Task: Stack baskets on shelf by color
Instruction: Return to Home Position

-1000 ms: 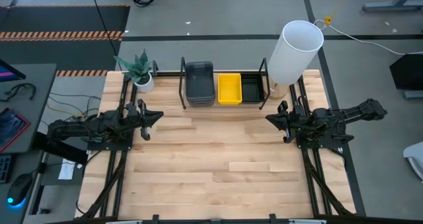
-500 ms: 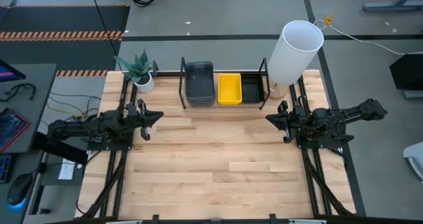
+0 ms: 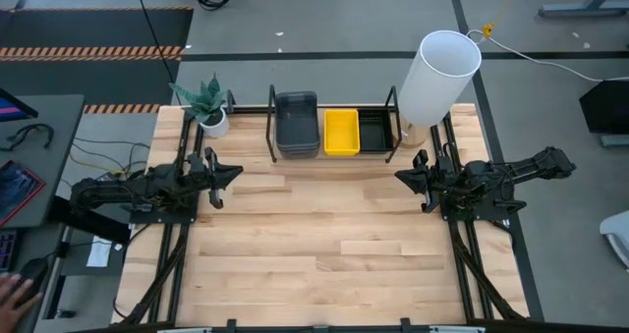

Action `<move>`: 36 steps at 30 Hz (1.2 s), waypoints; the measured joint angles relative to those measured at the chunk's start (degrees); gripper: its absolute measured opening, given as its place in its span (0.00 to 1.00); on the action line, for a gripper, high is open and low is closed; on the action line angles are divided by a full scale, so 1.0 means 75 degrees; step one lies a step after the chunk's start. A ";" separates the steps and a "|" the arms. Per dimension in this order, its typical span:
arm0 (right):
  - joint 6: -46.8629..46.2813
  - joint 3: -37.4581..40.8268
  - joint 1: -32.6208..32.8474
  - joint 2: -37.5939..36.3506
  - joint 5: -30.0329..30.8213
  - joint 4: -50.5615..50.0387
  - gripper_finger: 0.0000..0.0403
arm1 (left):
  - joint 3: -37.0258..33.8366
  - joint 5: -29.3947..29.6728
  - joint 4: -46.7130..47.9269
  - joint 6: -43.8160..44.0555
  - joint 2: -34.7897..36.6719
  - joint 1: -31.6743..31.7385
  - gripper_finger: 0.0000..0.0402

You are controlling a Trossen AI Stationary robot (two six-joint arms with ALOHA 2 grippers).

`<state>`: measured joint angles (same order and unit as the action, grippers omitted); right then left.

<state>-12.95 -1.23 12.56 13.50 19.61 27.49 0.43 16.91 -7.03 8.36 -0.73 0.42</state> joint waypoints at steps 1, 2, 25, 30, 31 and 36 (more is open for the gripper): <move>0.0000 0.0001 0.0000 0.0000 0.0000 0.0000 0.01 | 0.0000 0.0000 0.0000 0.0000 0.0000 0.0000 0.06; 0.0000 0.0001 0.0000 0.0000 -0.0002 0.0000 0.01 | 0.0000 -0.0003 0.0000 0.0000 0.0000 0.0001 0.06; 0.0000 0.0000 0.0000 0.0000 -0.0002 0.0000 0.01 | -0.0003 -0.0003 0.0000 0.0000 0.0000 0.0001 0.08; 0.0000 0.0000 0.0000 0.0000 -0.0002 0.0000 0.01 | -0.0003 -0.0002 -0.0002 0.0000 0.0000 -0.0001 0.09; 0.0000 0.0000 0.0001 0.0000 -0.0002 0.0000 0.01 | -0.0003 -0.0002 -0.0001 0.0000 0.0000 0.0001 0.09; 0.0000 0.0000 0.0000 0.0000 -0.0002 0.0000 0.01 | -0.0003 0.0000 0.0000 0.0000 0.0000 -0.0002 0.07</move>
<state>-12.95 -1.23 12.56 13.50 19.60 27.49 0.40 16.90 -7.03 8.36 -0.73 0.41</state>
